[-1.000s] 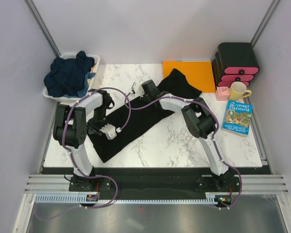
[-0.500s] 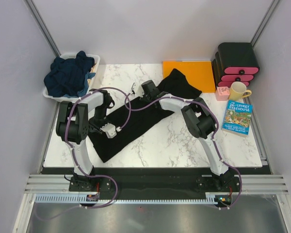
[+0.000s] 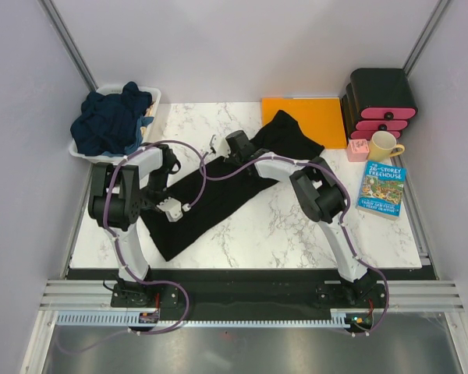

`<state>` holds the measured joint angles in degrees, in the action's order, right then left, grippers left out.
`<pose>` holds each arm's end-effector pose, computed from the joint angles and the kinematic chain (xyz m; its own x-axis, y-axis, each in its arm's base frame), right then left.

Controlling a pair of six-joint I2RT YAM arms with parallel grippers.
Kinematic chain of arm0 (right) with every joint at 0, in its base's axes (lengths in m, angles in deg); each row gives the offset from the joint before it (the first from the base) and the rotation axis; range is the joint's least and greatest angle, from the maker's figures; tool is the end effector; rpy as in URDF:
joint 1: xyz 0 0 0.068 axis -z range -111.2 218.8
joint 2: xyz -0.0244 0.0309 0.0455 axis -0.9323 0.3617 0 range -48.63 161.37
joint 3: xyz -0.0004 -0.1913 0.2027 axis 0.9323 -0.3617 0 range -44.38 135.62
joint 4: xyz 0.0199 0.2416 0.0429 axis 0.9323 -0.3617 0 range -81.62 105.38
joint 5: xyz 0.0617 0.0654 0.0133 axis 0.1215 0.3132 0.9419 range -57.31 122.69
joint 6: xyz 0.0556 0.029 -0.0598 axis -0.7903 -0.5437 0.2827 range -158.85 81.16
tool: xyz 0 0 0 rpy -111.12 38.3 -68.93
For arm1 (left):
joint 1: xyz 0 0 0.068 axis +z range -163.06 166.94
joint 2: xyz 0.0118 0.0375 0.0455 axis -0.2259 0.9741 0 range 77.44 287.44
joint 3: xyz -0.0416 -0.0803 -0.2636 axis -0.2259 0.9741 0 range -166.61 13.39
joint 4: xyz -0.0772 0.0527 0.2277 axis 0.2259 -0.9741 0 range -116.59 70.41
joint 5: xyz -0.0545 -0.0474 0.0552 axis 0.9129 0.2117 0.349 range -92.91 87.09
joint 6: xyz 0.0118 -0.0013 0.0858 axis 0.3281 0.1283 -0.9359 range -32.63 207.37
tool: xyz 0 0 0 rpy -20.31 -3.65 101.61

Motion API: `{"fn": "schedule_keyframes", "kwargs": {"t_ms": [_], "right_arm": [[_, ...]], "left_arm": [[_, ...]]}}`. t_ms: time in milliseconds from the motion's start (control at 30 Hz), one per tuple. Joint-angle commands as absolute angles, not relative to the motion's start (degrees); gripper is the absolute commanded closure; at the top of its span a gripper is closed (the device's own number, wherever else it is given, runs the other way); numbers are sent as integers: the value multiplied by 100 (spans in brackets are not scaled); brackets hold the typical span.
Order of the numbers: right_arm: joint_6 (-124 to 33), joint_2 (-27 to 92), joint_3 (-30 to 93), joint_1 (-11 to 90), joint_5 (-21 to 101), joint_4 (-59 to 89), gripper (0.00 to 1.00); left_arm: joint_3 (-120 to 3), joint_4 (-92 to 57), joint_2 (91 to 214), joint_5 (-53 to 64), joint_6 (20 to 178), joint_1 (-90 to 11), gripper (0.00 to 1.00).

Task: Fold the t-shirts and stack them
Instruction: Fold the tshirt

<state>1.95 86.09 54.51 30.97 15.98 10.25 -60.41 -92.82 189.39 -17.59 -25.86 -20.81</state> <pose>0.4414 0.3150 0.1236 -0.1202 -0.8856 -0.4486 -0.6532 0.4108 -0.6360 0.2838 -0.0191 0.1320 0.5680 0.8198 0.0730 0.7603 -0.4886 -0.4280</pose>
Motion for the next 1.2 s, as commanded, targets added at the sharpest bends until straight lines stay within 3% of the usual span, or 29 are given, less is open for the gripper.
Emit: {"fn": "schedule_keyframes", "kwargs": {"t_ms": [0,267,467,1167], "right_arm": [[246,8822,5476,2986,1740,967,100],[396,8927,5582,2960,1652,967,100],[440,8980,5590,2951,1459,967,100],[422,8839,5494,2898,1309,1002,100]], "left_arm": [[-5973,-9561,18757,-2163,-3155,-1991,89],[-5929,-9816,18731,-2181,-2873,-1904,85],[-5938,-9939,18819,-2111,-2549,-1842,75],[-5261,-9843,19557,-2418,-1090,-1359,72]]}}
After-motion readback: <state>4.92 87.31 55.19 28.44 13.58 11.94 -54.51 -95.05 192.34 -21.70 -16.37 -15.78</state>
